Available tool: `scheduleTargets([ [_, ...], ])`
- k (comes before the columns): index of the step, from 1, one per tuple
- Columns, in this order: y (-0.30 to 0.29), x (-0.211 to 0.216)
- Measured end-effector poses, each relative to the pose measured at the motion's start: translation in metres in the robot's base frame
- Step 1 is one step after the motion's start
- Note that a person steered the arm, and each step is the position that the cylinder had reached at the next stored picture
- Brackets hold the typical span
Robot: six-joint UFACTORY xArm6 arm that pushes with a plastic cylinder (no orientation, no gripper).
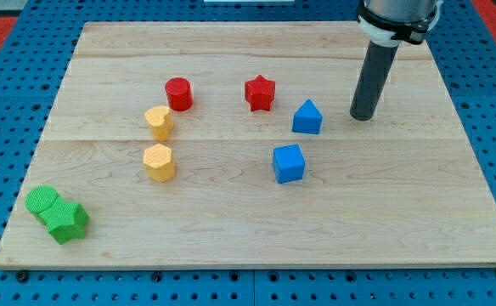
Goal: Slightly move the cube at the bottom right of the triangle
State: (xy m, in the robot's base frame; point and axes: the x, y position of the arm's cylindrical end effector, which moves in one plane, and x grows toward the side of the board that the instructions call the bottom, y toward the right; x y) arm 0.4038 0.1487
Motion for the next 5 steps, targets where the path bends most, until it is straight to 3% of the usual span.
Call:
scheduleTargets([
  [3, -0.110, 0.019],
  [4, -0.118, 0.028],
  [5, -0.066, 0.028],
])
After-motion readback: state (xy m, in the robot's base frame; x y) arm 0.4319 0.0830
